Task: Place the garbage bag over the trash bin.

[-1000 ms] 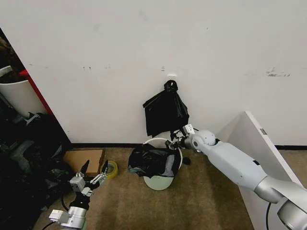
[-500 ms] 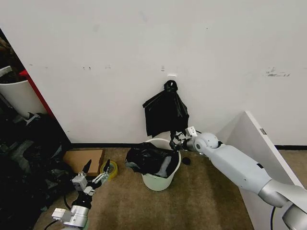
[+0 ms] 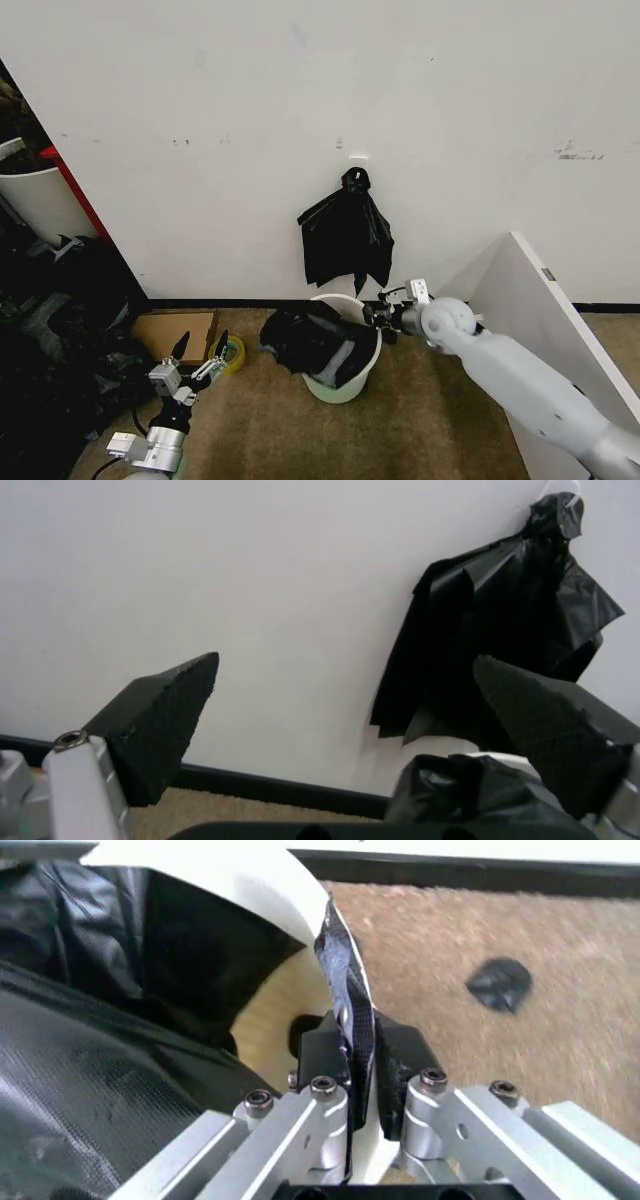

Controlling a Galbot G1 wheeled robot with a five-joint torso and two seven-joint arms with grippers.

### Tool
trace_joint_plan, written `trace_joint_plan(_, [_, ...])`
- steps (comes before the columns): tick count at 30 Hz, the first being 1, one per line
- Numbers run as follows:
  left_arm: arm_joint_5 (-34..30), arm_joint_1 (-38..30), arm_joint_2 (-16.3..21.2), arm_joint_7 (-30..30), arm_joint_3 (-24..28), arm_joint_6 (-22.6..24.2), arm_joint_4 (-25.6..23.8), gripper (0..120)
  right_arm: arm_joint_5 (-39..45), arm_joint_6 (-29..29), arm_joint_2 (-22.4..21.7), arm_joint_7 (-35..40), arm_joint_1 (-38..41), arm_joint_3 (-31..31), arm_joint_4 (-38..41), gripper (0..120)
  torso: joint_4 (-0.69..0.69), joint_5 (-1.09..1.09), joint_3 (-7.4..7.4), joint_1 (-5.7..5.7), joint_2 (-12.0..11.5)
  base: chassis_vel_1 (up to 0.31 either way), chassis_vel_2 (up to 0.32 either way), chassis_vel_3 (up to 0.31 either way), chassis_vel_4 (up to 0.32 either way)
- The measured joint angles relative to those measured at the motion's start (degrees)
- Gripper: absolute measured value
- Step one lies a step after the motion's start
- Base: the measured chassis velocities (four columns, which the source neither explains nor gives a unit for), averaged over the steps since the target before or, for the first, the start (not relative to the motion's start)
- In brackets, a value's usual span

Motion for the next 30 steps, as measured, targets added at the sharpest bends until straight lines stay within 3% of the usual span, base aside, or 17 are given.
trace_joint_plan(7, [-0.29, -0.54, 0.57, -0.21, 0.46, 0.01, -0.34, 100, 6.11, 4.69, 4.86, 12.75, -5.66, 5.24, 6.34, 3, 0.02, 0.01, 0.01, 0.00, 0.00, 0.000, 0.000, 0.000, 0.000])
trace_joint_plan(21, [-0.69, 0.06, 1.44, -0.25, 0.19, -0.08, -0.54, 100, -2.01, 20.08, 13.61, 18.11, -18.20, 13.12, 10.46, 3, 0.01, 0.02, 0.00, 0.00, 0.00, 0.000, 0.000, 0.000, 0.000])
trace_joint_plan(30, [-0.24, -0.19, 1.01, -0.63, 1.49, 0.49, -0.54, 100, -6.48, 21.15, 15.72, 21.93, -22.70, 12.84, 11.81, 3, 0.01, 0.01, 0.00, 0.00, 0.00, 0.000, 0.000, 0.000, 0.000])
